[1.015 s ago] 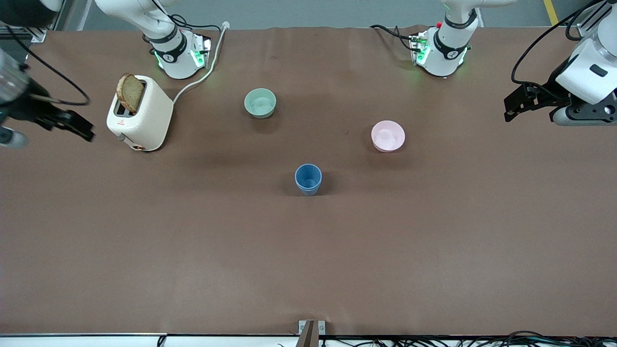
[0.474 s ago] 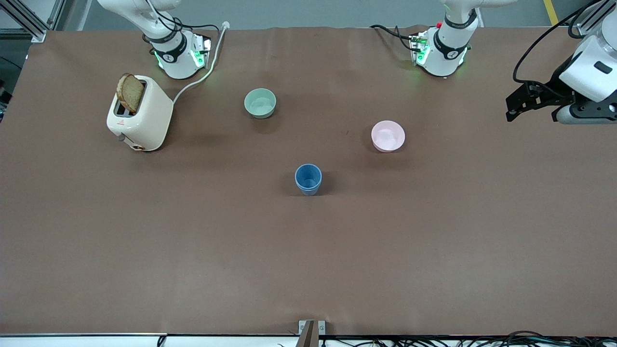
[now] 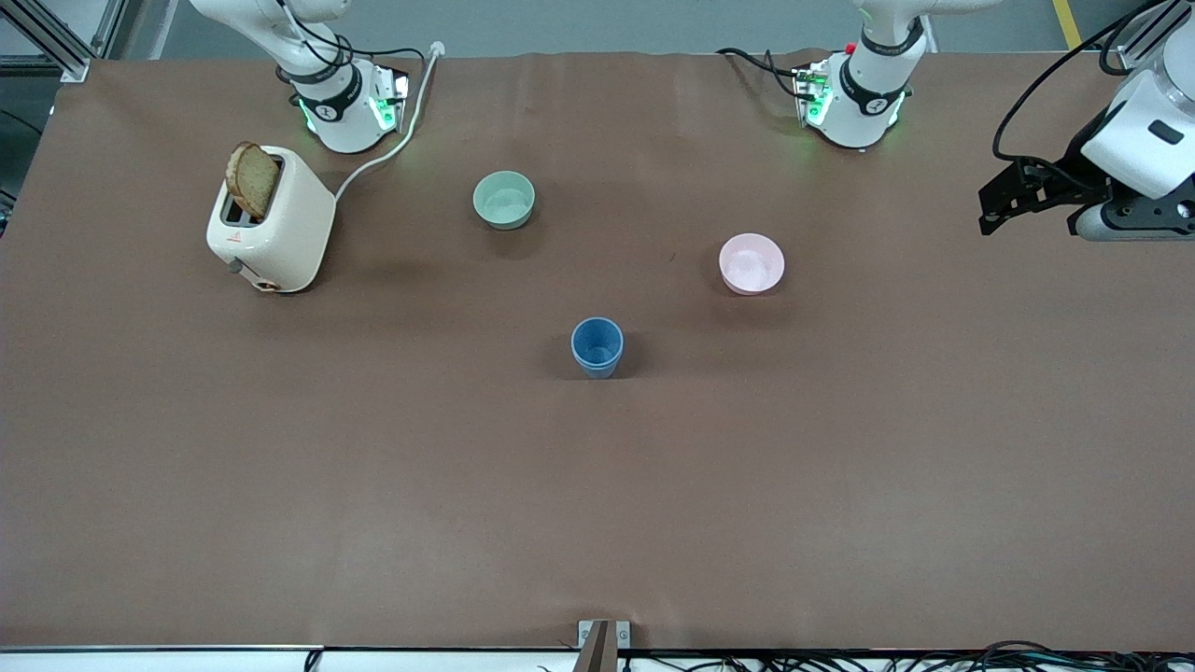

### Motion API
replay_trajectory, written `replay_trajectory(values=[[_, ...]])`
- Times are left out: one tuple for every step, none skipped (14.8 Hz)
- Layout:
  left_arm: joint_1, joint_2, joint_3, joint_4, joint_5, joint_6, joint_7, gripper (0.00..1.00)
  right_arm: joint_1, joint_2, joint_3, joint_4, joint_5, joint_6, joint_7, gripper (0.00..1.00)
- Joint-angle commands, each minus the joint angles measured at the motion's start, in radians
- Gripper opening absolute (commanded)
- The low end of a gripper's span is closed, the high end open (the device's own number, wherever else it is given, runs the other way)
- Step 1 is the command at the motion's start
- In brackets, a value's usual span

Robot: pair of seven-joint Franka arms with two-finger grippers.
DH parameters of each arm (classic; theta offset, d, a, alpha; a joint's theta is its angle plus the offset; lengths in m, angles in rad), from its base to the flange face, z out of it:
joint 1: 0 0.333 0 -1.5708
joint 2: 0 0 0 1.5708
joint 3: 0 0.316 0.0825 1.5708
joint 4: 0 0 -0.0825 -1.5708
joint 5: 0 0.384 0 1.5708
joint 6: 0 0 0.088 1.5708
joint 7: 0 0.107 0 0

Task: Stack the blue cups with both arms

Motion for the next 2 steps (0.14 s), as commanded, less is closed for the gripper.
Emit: replay_trajectory(values=[[0.002, 0.007, -0.006, 0.033, 0.004, -0.03, 0.015, 1.0, -0.02, 0.009, 0.015, 0.025, 0.014, -0.016, -0.017, 1.0], [0.002, 0.005, -0.006, 0.035, 0.004, -0.033, 0.015, 1.0, -0.02, 0.019, 0.015, 0.026, 0.016, -0.014, -0.017, 1.0]])
